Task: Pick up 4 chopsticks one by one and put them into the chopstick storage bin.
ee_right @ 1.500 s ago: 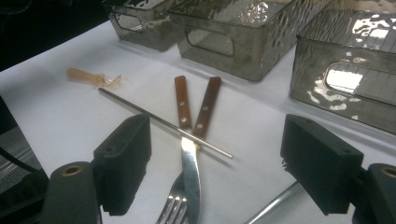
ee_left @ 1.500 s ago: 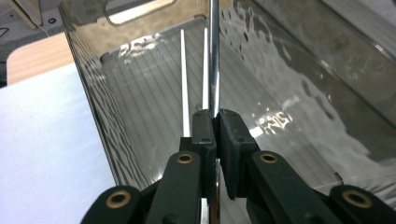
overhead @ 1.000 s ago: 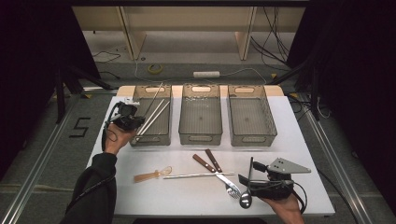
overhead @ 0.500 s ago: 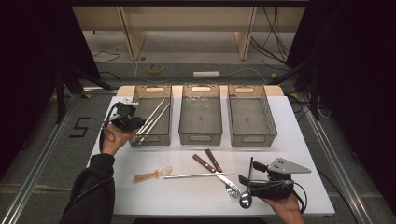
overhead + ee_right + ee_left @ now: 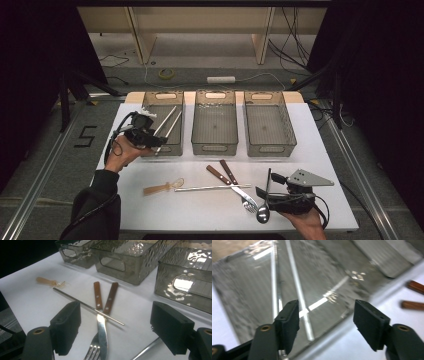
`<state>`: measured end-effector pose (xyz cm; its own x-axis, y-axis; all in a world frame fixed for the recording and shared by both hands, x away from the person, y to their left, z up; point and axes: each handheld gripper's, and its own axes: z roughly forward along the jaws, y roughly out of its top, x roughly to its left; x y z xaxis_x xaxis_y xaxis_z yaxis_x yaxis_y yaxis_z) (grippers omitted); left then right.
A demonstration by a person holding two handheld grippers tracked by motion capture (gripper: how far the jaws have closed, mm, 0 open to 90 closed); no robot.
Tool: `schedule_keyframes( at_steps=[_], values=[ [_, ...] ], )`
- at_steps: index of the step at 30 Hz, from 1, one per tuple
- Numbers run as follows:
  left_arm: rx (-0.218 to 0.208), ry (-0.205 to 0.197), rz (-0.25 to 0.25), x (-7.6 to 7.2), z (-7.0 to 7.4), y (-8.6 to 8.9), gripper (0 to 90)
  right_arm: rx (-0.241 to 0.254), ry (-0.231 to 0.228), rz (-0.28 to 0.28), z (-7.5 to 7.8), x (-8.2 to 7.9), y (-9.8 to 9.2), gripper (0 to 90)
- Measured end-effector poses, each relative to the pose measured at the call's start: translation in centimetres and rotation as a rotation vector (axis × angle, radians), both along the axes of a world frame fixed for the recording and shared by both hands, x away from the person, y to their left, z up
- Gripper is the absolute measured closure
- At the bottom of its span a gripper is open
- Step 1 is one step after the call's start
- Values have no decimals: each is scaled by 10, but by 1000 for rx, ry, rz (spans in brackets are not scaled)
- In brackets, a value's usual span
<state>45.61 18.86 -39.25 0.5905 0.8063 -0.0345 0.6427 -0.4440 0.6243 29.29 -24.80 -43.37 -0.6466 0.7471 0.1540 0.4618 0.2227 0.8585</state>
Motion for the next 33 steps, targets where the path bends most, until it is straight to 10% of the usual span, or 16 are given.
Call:
schedule_keyframes(
  at_steps=[10,33],
  values=[
    [48,33,-167,-26,5,-44,303,-2,-1,4,0,0,0,257],
    [112,110,-357,-58,-26,-100,269,-2,-5,8,1,-1,0,257]
  ],
)
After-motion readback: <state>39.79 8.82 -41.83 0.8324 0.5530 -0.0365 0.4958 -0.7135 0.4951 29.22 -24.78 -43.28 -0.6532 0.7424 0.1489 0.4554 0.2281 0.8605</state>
